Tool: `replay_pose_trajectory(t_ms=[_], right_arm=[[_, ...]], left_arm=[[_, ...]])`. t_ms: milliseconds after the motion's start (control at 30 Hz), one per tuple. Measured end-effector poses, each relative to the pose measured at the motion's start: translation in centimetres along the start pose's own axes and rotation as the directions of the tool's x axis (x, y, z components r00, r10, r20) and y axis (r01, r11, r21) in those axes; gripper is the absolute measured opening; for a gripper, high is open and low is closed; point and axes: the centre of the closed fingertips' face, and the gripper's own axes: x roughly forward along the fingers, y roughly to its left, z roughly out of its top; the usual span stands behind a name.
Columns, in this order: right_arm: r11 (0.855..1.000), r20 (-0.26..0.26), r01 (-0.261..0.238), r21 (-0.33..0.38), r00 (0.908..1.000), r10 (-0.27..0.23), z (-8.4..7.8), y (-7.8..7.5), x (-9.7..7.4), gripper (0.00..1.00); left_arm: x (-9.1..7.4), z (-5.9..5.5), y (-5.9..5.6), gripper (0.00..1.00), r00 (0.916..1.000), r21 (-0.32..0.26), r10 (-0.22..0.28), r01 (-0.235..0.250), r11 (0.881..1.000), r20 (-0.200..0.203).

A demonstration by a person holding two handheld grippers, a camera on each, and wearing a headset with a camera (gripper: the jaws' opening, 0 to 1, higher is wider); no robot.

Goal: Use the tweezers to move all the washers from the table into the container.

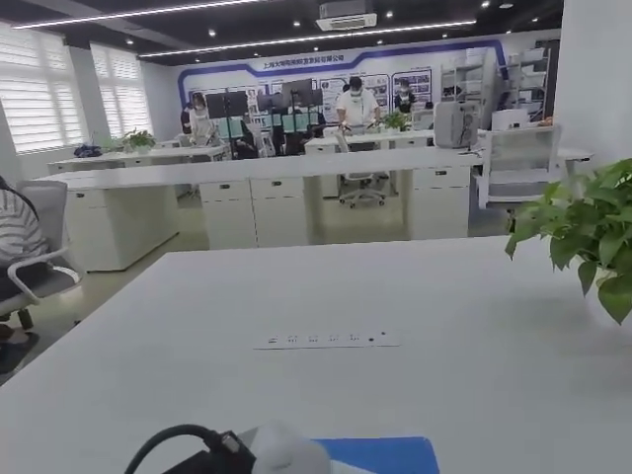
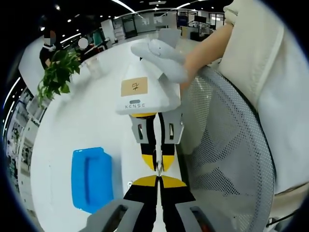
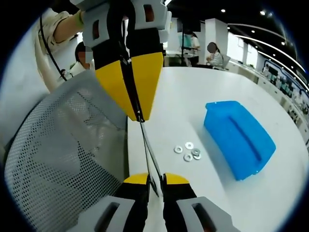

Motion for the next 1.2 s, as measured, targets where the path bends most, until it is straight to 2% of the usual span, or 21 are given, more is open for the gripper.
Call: replay_pose_trajectory(t_ms=[267, 433, 600, 867, 1200], right_arm=[[0.999, 0.028, -0.003, -0.040, 0.9996, 0.005, 2.0, -0.4, 1.5, 0.06], [0.999, 0.081, 0.011, -0.035, 0.9967, -0.008, 3.9, -1.3, 2.6, 0.07], [0.999, 0.115, 0.026, -0.038, 0.9932, -0.021, 4.9, -1.9, 3.4, 0.07], [0.998, 0.131, 0.030, -0.054, 0.9911, -0.023, 5.3, -2.6, 4.0, 0.07], [1.000, 0.149, 0.019, -0.022, 0.9886, -0.016, 5.1, -3.0, 4.3, 0.07]], left_arm=[[-1.4, -1.4, 0.4, 0.00, 0.9994, -0.015, 0.021, -0.022, 1.000, -0.027], [-2.4, -2.4, 1.3, 0.00, 0.9981, -0.022, 0.040, -0.041, 0.999, -0.048], [-2.9, -3.1, 2.0, 0.00, 0.9967, -0.022, 0.048, -0.050, 0.999, -0.065], [-2.7, -3.4, 2.5, 0.00, 0.9954, -0.007, 0.049, -0.050, 0.999, -0.082], [-2.2, -3.4, 2.9, 0.00, 0.9943, 0.017, 0.044, -0.042, 0.999, -0.097]])
